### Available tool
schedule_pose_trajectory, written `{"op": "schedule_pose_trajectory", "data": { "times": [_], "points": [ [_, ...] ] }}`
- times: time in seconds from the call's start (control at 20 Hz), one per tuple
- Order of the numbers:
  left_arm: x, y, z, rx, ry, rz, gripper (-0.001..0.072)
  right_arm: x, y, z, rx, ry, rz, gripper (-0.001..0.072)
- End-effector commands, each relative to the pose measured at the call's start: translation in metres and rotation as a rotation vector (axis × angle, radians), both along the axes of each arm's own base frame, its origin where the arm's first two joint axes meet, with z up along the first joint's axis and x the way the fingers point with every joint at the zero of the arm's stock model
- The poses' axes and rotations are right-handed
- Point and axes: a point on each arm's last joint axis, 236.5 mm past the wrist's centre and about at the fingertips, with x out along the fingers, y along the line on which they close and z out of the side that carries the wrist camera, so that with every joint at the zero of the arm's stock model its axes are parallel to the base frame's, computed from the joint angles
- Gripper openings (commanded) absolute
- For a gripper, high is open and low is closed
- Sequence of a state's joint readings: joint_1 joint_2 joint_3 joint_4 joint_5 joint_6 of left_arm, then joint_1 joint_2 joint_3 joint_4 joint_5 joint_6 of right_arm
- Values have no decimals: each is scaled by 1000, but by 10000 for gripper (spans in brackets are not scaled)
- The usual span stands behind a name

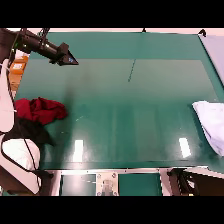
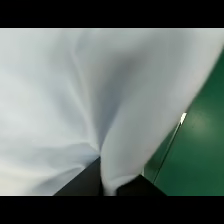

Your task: Fold the shirts.

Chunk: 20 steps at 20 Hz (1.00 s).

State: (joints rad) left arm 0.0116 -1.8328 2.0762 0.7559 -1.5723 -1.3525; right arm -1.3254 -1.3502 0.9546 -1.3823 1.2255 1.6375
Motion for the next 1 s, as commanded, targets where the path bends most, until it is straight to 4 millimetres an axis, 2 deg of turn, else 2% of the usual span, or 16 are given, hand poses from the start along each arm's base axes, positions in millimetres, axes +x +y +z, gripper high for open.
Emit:
{"op": "schedule_pose_trajectory", "data": {
  "times": [0.0, 0.05, 0.1, 0.2, 0.25, 0.3, 0.35, 0.4, 0.45, 0.5, 0.55, 0.6, 0.7, 0.8, 0.9, 0.95],
  "points": [
    [0, 0, 0, 0, -2, 0, 24, -18, 10, -20, 5, 33, -24, 299],
    [0, 0, 0, 0, -2, 1, 24, -27, 10, -12, 18, 77, 3, 539],
    [0, 0, 0, 0, -2, 1, 24, -42, 9, 1, 36, 144, 25, 546],
    [2, 1, 1, -1, -9, 7, 24, -81, 7, 42, 79, 329, -41, 542],
    [5, 1, 2, -3, -17, 15, 24, -87, 5, 64, 88, 367, -101, 478],
    [8, 1, 3, -5, -30, 24, 23, -75, 2, 80, 85, 326, -115, 285],
    [10, 1, 6, -5, -44, 27, 23, -48, -2, 94, 53, 237, -92, 160],
    [9, 1, 10, -1, -56, 28, 22, -13, -6, 107, 4, 132, -41, 146],
    [6, 3, 17, 11, -72, 29, 22, 34, -7, 122, -60, -2, 38, 141],
    [3, 7, 25, 31, -95, 33, 22, 88, 0, 139, -116, -152, 150, 77],
    [-2, 11, 32, 53, -113, 42, 22, 136, 15, 156, -152, -282, 260, 21],
    [-10, 16, 35, 84, -121, 55, 22, 179, 41, 172, -177, -398, 371, 20],
    [-34, 26, 32, 135, -100, 75, 22, 232, 103, 193, -188, -519, 591, 20],
    [-66, 27, 22, 149, -62, 88, 22, 256, 178, 197, -176, -555, 814, 20],
    [-97, 28, 8, 142, -40, 132, 22, 255, 249, 184, -135, -574, 974, 19],
    [-112, 29, -2, 139, -31, 156, 22, 245, 286, 168, -102, -570, 1055, 20]
  ]
}}
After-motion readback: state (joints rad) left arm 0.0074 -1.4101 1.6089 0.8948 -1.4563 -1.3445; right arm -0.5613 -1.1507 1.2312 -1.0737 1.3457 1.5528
